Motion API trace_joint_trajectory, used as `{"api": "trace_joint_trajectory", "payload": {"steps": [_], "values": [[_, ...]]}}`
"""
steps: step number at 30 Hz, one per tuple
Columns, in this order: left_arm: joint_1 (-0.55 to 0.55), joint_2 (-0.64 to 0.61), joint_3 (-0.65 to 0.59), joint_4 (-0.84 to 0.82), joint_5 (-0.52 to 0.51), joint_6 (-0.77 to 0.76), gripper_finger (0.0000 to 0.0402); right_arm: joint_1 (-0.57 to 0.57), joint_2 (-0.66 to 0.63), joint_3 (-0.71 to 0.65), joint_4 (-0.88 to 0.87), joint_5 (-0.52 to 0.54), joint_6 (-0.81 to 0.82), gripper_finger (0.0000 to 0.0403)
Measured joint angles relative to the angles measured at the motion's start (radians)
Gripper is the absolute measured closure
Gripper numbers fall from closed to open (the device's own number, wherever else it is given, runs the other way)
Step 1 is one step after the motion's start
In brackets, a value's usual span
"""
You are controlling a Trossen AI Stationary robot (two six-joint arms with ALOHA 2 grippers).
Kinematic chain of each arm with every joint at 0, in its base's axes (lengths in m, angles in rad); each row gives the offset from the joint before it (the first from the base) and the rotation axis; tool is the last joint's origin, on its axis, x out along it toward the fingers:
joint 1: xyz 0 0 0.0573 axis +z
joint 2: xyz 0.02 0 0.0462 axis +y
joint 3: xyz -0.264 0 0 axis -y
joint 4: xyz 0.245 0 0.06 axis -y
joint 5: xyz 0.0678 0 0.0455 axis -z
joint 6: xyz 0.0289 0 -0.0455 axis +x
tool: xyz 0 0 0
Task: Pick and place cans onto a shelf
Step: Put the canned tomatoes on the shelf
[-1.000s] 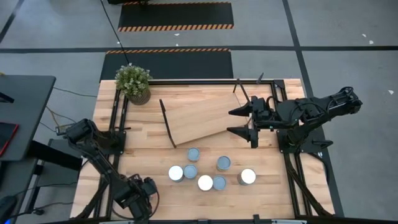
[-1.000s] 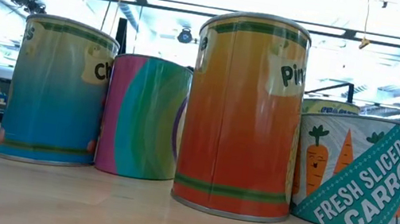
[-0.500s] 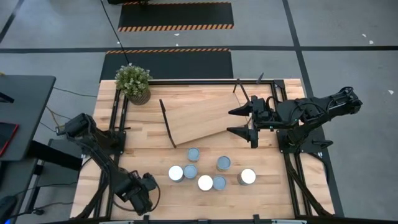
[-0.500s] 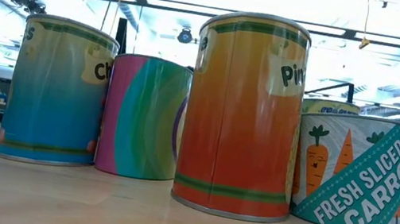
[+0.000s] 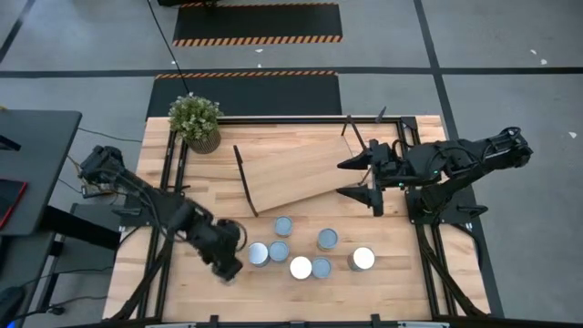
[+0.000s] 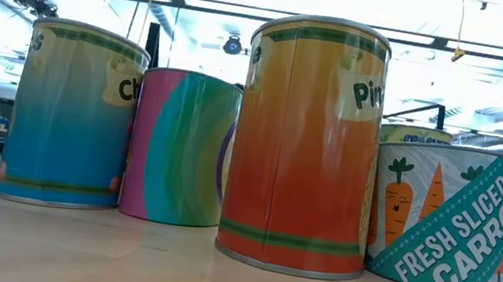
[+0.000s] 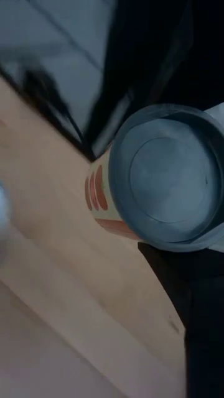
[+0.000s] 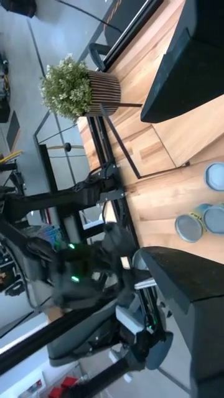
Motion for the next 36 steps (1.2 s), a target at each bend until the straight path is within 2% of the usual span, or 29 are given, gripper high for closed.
{"api": "trace_joint_trajectory", "payload": {"steps": [6,10,15,25,32,36], "values": [[0.133,0.023,0.153,-0.002,-0.098,0.056,0.0111,0.025,-0.049,0.0,-0.039,0.001,0.012,0.0054],[0.239,0.085,0.245,-0.006,-0.116,0.143,0.0111,0.038,-0.047,0.0,-0.039,0.003,0.014,0.0054],[0.361,0.223,0.4,-0.028,-0.117,0.307,0.0111,0.051,-0.014,0.0,-0.042,0.003,0.029,0.0054],[0.543,0.502,0.736,-0.244,-0.09,0.602,0.0111,0.052,-0.06,0.0,-0.057,0.043,0.02,0.0054],[0.661,0.635,0.784,-0.355,-0.076,0.827,0.0111,-0.004,-0.117,0.0,-0.134,0.12,0.013,0.0054],[0.704,0.7,0.784,-0.419,-0.173,0.972,0.0111,-0.031,-0.126,0.0,-0.152,0.119,0.014,0.0054]]}}
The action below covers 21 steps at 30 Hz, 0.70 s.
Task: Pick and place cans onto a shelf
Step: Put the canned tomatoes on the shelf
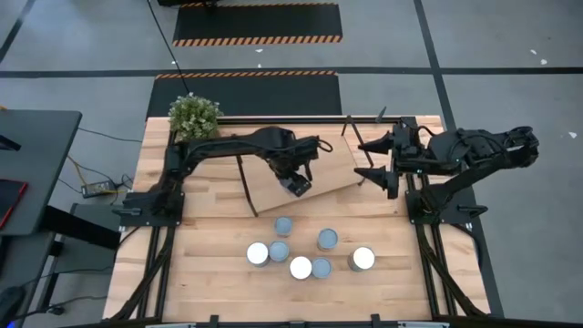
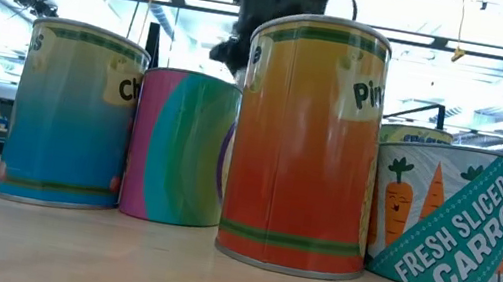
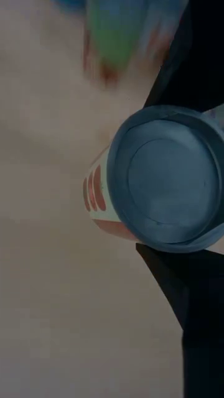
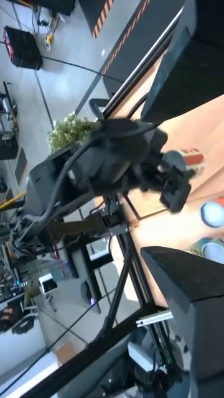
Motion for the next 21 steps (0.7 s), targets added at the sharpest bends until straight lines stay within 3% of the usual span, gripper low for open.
{"api": "trace_joint_trajectory", "payload": {"steps": [3,12,21], "values": [[0.015,0.033,0.0,-0.003,-0.056,0.087,0.0111,-0.019,0.0,0.0,-0.007,0.0,-0.001,0.0054],[0.009,0.083,-0.001,0.012,-0.047,0.212,0.0106,-0.057,0.0,0.0,-0.009,0.0,0.0,0.0054],[0.0,0.084,-0.002,0.008,-0.031,0.23,0.0008,-0.057,0.001,0.0,-0.007,-0.001,0.012,0.0054]]}}
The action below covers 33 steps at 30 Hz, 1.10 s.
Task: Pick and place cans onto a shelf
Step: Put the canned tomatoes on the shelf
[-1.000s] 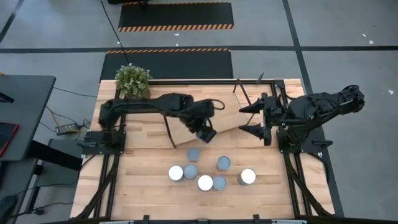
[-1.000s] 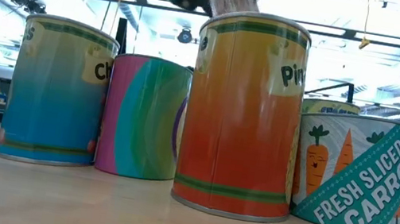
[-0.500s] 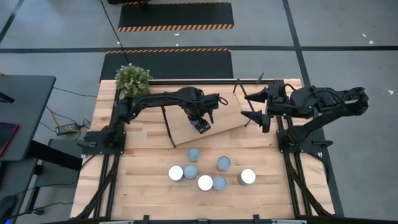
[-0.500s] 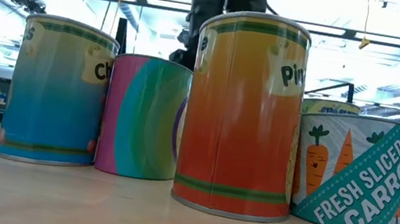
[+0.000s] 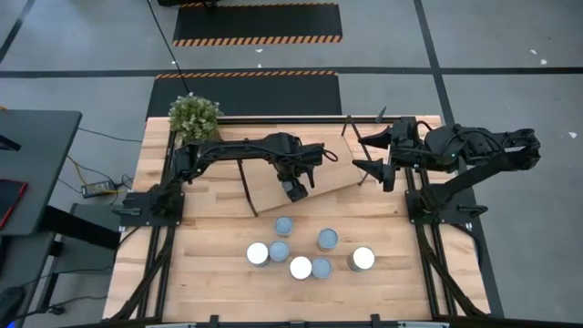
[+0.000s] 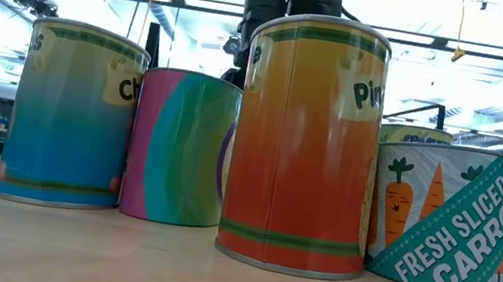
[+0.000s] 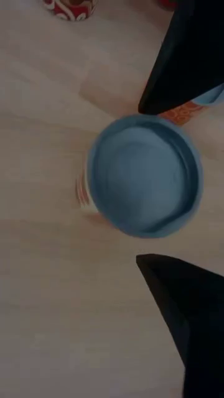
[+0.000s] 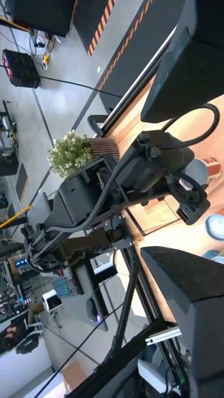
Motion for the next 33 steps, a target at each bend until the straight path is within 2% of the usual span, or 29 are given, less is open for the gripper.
{"api": "trace_joint_trajectory", "payload": {"steps": [9,14,19,23,28,33], "values": [[-0.005,0.0,0.002,0.061,-0.011,0.089,0.0017,0.0,0.0,0.0,0.002,-0.008,0.004,0.0054],[-0.016,0.0,0.002,0.152,-0.028,0.094,0.0017,0.0,0.0,0.0,0.002,-0.008,0.023,0.0054],[-0.023,0.0,0.002,0.229,-0.109,0.118,0.0017,0.0,0.0,0.0,0.002,-0.012,0.03,0.0054],[-0.023,0.011,0.003,0.173,-0.215,0.155,0.0017,0.0,0.0,0.0,0.002,-0.027,0.034,0.0054],[-0.019,0.035,0.001,0.043,-0.241,0.16,0.0017,0.0,0.0,0.0,0.002,-0.027,0.034,0.0054],[-0.015,0.037,0.002,-0.011,-0.254,0.136,0.0017,0.0,0.0,0.0,0.009,-0.026,0.034,0.0054]]}}
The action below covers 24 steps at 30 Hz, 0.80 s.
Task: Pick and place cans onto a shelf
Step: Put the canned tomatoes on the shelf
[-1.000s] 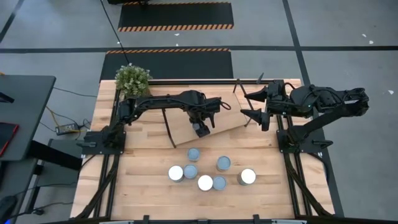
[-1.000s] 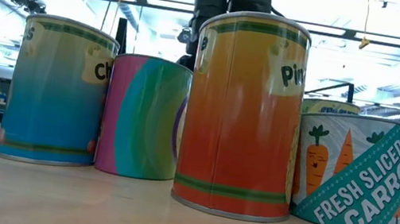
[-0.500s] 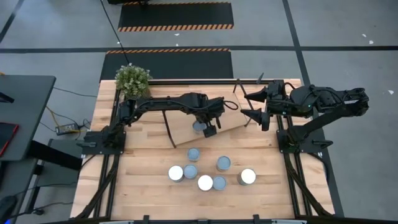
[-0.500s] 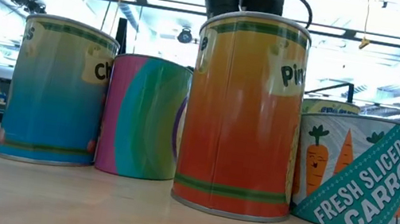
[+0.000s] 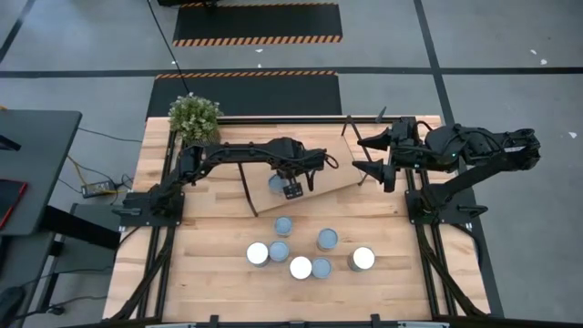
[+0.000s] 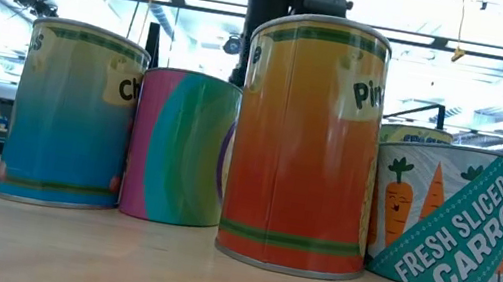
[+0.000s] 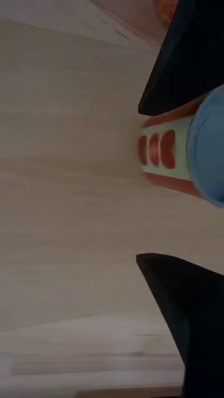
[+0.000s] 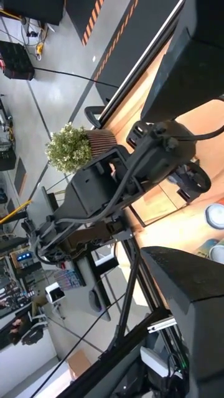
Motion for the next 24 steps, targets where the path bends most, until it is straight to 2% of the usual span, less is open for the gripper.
{"api": "trace_joint_trajectory", "payload": {"steps": [9,14,17,24], "values": [[0.056,0.0,0.0,-0.041,0.011,-0.034,0.0022,0.0,0.0,0.0,0.002,0.0,0.007,0.0054],[0.091,0.0,0.0,-0.066,0.017,-0.028,0.0026,0.0,0.0,0.0,0.015,0.0,0.007,0.0054],[0.115,0.0,0.0,-0.08,0.056,-0.017,0.0026,0.0,0.0,0.0,0.015,0.0,0.007,0.0054],[0.167,-0.002,0.0,-0.161,0.045,0.025,0.0026,0.0,0.0,0.0,0.013,0.0,0.005,0.0054]]}}
